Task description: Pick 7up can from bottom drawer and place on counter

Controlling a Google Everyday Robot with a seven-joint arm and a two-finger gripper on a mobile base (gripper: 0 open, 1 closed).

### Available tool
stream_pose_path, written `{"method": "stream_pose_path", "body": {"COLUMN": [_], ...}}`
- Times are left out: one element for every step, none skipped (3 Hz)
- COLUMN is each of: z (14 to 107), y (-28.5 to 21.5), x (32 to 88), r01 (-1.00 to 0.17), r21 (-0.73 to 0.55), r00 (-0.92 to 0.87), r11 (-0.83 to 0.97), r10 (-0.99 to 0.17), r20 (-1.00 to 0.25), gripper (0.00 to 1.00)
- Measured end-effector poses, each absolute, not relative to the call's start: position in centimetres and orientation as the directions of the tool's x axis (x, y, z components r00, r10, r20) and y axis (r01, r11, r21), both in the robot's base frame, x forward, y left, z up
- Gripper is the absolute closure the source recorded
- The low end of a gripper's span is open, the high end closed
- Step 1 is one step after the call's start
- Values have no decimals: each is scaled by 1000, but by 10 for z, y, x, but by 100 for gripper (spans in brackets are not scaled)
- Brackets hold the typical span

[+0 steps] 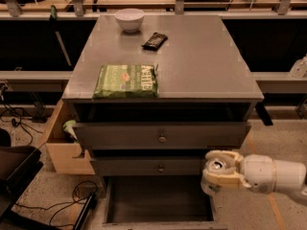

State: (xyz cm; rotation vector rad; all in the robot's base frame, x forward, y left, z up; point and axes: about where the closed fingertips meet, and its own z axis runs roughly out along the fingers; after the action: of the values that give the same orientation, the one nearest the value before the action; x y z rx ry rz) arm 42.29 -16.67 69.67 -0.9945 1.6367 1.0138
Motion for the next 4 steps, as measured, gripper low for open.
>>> {"method": "stream_pose_path", "body": {"z": [782,872,948,1001], "y": [-163,-156,-151,-141], "x": [421,447,475,509], "r01": [-921,-903,-887,-877], "r21": [113,49,-14,-78], "r00": [-189,-138,-85,-39], "r11": [372,427,462,473], "r10": [-175,-179,-192,-233], "r20": [-966,-974,-978,-972], "gripper": [100,100,100,100]}}
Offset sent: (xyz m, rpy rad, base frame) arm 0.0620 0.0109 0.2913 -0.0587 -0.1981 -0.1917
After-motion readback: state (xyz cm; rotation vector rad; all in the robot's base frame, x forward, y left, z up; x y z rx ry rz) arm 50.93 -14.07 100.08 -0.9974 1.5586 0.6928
